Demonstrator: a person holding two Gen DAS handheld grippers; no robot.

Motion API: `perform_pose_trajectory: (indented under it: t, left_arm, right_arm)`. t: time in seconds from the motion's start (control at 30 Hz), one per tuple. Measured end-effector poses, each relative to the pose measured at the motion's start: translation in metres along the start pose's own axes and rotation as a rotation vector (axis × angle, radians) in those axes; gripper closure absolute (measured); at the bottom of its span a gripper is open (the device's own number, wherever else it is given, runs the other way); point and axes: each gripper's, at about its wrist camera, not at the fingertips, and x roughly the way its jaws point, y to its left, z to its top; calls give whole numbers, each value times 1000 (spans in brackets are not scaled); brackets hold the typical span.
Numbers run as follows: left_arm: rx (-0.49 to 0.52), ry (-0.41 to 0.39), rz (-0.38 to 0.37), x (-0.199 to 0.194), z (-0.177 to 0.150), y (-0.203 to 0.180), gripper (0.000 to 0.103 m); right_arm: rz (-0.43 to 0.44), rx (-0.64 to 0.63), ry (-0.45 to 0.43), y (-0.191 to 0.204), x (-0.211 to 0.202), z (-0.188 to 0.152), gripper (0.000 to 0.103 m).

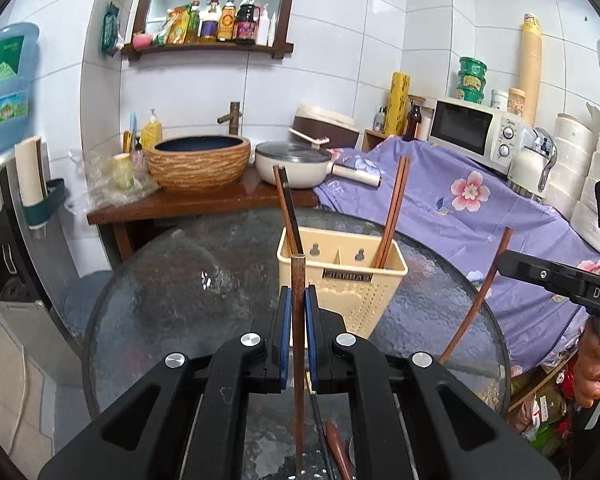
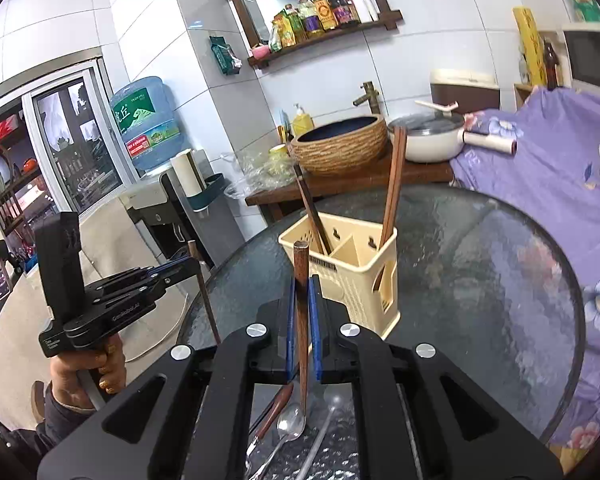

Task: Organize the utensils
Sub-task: 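Lift both chopsticks and carry them above the cream utensil holder, then lower both chopsticks into the holder and open both tools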

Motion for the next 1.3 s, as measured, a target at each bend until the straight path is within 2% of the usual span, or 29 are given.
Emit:
perform_pose_trajectory:
  t: [0.17,0.4,0.57,0.7,0.77,0.9,1.1,1.3]
  left_arm:
    - [21,-38,8,-7,19,-4,96]
    - [29,-66,-12,-11,55,-9,96]
    - [35,-102,-35,-20,97,-14,97]
    - [17,-133,-30,-22,128,-17,96]
    - [10,-157,-3,-21,145,-19,97]
    - [-28,-172,-13,-13,169,-19,97]
    - [-36,-217,34,10,173,-30,97]
    - [-50,-182,69,44,152,-28,97]
  right_arm:
    - [-16,-47,-13,12,-1,22,96]
    - [-35,-83,-41,24,-7,69,96]
    - [-52,-92,-69,31,-11,109,96]
    - [-89,-108,-113,37,-15,140,96]
    - [-118,-112,-137,38,-16,154,96]
    - [-156,-96,-163,31,-12,174,96]
    - [-194,-59,-150,11,15,171,96]
    - [-212,-53,-110,-6,48,137,96]
